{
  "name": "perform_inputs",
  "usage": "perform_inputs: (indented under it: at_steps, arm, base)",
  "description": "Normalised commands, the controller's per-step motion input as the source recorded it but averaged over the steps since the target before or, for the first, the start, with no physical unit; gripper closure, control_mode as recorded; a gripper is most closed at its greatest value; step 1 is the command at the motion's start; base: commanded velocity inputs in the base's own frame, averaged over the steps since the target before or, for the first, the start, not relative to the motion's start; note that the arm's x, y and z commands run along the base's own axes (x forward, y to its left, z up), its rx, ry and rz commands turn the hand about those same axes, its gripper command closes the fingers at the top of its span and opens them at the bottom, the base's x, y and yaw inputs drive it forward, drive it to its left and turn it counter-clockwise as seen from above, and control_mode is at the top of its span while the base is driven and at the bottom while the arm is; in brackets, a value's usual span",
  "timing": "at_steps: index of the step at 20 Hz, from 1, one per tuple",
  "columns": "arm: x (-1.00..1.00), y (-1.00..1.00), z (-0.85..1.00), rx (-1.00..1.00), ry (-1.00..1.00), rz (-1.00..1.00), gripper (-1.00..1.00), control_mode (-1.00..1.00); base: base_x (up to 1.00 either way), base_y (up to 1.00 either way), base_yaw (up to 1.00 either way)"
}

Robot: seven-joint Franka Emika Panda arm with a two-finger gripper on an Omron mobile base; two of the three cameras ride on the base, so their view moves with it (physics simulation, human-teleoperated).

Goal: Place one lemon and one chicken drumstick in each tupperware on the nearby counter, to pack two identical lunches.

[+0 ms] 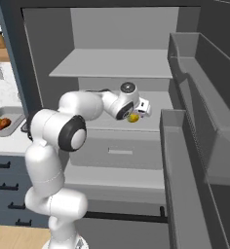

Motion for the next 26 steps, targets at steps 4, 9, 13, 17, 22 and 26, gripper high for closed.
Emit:
perform_inputs:
  at_steps: [4, 9, 13, 17, 22, 26]
  arm:
    - [0.00, 0.00, -0.17, 0.00, 0.07, 0.00, -1.00, -1.00]
    - [-0.01, 0.00, -0.37, 0.02, -0.15, 0.00, -1.00, -1.00]
    - [0.00, 0.00, -0.20, 0.01, -0.08, 0.00, -1.00, -1.00]
    - [0.00, 0.00, -0.10, 0.00, -0.01, 0.00, -1.00, -1.00]
    - [0.00, 0.00, -0.01, 0.00, 0.00, 0.00, -1.00, -1.00]
    - [0.00, 0.00, -0.01, 0.00, 0.00, 0.00, 1.00, -1.00]
  base:
    - [0.00, 0.00, 0.00]
    - [0.00, 0.00, 0.00]
    - [0.00, 0.00, 0.00]
    - [0.00, 0.00, 0.00]
    - [0.00, 0.00, 0.00]
    - [0.00, 0.00, 0.00]
